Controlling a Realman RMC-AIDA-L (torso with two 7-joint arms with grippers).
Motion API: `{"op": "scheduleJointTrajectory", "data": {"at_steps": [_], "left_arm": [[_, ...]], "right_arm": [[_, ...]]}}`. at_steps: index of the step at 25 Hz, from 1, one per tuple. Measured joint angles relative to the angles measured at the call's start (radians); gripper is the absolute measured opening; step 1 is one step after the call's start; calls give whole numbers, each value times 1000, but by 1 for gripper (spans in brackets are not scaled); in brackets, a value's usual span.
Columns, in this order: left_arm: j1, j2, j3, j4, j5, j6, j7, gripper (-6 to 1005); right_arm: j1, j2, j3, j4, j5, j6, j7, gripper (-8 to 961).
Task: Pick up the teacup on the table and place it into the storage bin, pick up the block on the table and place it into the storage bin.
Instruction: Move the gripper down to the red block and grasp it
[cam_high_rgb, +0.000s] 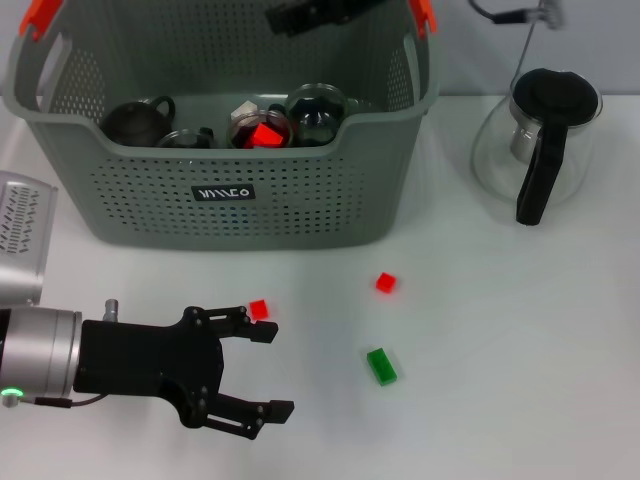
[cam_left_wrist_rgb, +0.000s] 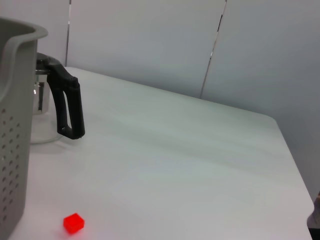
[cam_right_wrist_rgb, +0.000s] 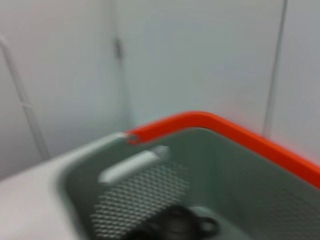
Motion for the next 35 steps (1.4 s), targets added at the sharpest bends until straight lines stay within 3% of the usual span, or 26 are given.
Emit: {"op": "scheduleJointTrajectory", "data": {"at_steps": [3, 7, 12, 17, 22, 35], "left_arm": [[-1, 0, 1, 0, 0, 3, 0, 936], [2, 0, 1, 0, 0, 4, 13, 936], [7, 0, -2, 0, 0, 2, 41, 937], [8, 0, -1, 0, 0, -2, 42, 937], [1, 0, 0, -1, 0, -4, 42, 937], [0, -3, -3, -8, 0, -13, 37, 937]], "right_arm": [[-95, -10, 39, -107, 126, -156, -54, 842], [-204, -27, 81, -171, 213, -403, -116, 903], [-302, -36, 88, -134, 174, -541, -222, 935], [-348, -12, 91, -84, 6, -499, -225, 931], [-329, 6, 49, 10, -109, -396, -231, 929], [-220, 13, -245, 228, -149, -20, -174, 929]]}}
